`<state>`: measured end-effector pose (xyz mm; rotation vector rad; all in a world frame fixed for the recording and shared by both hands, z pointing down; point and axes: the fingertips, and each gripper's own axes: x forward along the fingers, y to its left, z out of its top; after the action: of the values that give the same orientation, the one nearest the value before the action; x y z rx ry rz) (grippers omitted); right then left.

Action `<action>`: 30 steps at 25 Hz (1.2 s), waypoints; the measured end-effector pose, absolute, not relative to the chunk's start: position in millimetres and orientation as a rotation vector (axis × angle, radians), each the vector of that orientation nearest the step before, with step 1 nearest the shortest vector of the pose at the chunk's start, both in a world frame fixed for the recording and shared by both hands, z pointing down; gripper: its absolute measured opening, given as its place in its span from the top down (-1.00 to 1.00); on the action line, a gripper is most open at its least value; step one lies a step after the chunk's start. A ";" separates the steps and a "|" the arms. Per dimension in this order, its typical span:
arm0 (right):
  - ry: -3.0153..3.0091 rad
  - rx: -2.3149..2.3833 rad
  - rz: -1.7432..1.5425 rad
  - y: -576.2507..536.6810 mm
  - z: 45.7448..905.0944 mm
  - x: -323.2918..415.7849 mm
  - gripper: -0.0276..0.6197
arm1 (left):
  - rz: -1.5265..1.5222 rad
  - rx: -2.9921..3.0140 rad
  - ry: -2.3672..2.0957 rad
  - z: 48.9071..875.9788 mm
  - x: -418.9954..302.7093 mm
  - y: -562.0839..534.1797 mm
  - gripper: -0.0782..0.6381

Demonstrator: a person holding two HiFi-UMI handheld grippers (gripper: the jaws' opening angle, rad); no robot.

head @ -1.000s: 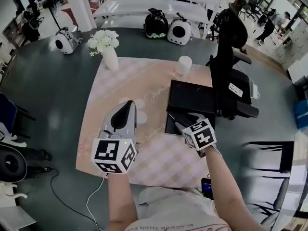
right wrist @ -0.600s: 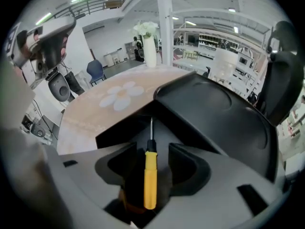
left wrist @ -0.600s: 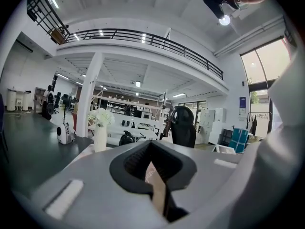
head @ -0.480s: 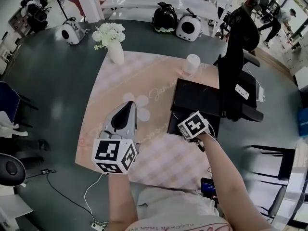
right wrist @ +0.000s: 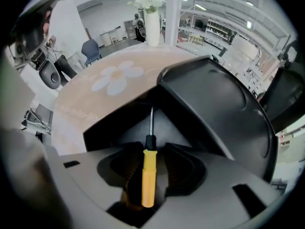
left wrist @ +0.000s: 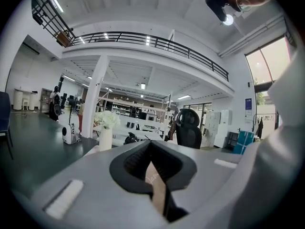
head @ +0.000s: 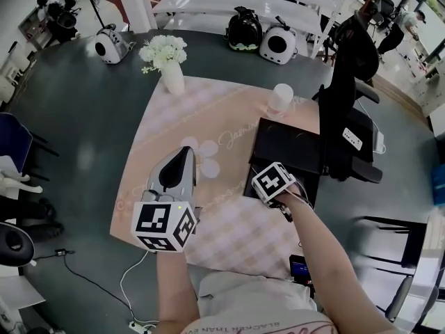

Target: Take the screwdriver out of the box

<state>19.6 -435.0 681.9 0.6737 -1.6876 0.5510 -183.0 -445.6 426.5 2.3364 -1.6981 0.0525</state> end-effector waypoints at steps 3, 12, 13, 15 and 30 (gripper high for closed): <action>-1.712 0.692 0.507 -442.9 679.1 19.1 0.66 | 0.052 2.332 -1.710 424.4 -184.3 -444.5 0.75; -1.773 0.741 0.572 -432.9 670.3 21.8 0.66 | 0.037 2.325 -1.735 416.5 -187.7 -437.1 0.75; -1.795 0.743 0.573 -432.8 666.2 19.6 0.66 | 0.035 2.323 -1.739 416.1 -187.7 -436.1 0.75; -1.827 0.743 0.566 -432.7 657.2 16.8 0.66 | 0.037 2.325 -1.742 415.7 -184.7 -434.1 0.75; -1.944 0.880 0.429 -428.2 581.3 33.0 0.66 | 0.001 2.492 -1.720 360.0 -140.5 -410.3 0.75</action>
<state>33.0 -428.2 581.3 0.8796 -1.9436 0.4289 -140.5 -410.3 360.0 2.4918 -1.7198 0.0014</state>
